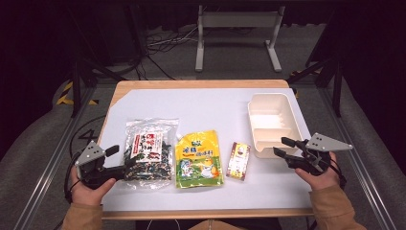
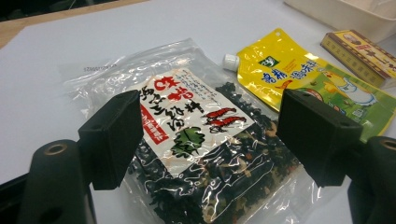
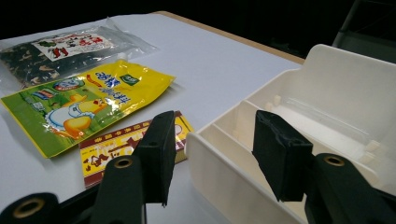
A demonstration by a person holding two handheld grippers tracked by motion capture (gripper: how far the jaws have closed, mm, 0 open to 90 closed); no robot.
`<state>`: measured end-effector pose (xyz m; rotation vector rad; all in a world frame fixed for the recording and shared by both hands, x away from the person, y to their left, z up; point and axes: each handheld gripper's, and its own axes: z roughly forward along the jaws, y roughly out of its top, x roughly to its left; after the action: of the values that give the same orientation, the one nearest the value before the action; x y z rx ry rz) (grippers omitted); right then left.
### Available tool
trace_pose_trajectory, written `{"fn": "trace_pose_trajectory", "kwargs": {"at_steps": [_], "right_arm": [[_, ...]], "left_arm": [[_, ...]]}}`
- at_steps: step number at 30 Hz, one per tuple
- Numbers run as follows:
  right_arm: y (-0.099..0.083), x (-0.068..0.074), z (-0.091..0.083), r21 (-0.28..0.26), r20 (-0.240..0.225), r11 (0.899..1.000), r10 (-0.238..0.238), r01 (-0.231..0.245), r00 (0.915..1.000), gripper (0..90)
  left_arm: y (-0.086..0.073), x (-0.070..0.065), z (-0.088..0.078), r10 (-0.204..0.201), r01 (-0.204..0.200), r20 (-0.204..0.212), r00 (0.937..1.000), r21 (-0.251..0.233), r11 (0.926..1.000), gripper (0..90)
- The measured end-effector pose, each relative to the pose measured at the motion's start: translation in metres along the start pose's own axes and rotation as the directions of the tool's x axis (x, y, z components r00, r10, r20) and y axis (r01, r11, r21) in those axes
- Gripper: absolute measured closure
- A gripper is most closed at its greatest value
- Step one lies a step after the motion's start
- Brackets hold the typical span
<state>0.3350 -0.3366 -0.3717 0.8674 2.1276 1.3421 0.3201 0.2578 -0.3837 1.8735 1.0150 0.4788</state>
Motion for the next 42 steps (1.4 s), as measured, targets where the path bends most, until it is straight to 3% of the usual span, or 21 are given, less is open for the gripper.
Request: {"fn": "trace_pose_trajectory", "kwargs": {"at_steps": [9,16,19,25,28,32,42], "right_arm": [[0.001,0.0,0.0,0.021,0.001,1.0,0.018,-0.018,0.9998,46.6],[0.003,0.002,0.003,0.027,-0.001,1.0,0.012,-0.012,0.9999,45.2],[0.004,0.003,0.006,0.039,-0.011,0.999,0.018,-0.018,0.9998,44.6],[0.004,0.005,0.01,0.051,-0.028,0.999,0.015,-0.014,0.9995,43.4],[0.006,0.006,0.013,0.054,-0.035,0.998,0.011,-0.009,0.9993,42.9],[0.007,0.007,0.016,0.056,-0.049,0.998,0.01,-0.007,0.9987,42.4],[0.012,0.016,0.027,0.055,-0.084,0.998,-0.029,0.033,0.996,42.4]], "left_arm": [[0.018,0.002,0.006,0.019,-0.019,0.003,0.9998,0.028,0.9994,18.0],[0.026,0.013,0.011,-0.013,0.013,0.015,0.9998,0.04,0.9991,17.5],[0.029,0.016,0.013,0.003,-0.004,0.022,0.9998,0.047,0.9989,19.3],[0.037,0.023,0.02,0.032,-0.03,-0.029,0.9991,0.07,0.9971,19.4],[0.041,0.028,0.022,0.027,-0.024,-0.033,0.9991,0.083,0.9962,20.4],[0.045,0.034,0.023,0.023,-0.023,-0.002,0.9997,0.1,0.9947,25.0],[0.055,0.047,0.031,0.015,-0.007,-0.055,0.9984,0.155,0.9878,26.5]]}}
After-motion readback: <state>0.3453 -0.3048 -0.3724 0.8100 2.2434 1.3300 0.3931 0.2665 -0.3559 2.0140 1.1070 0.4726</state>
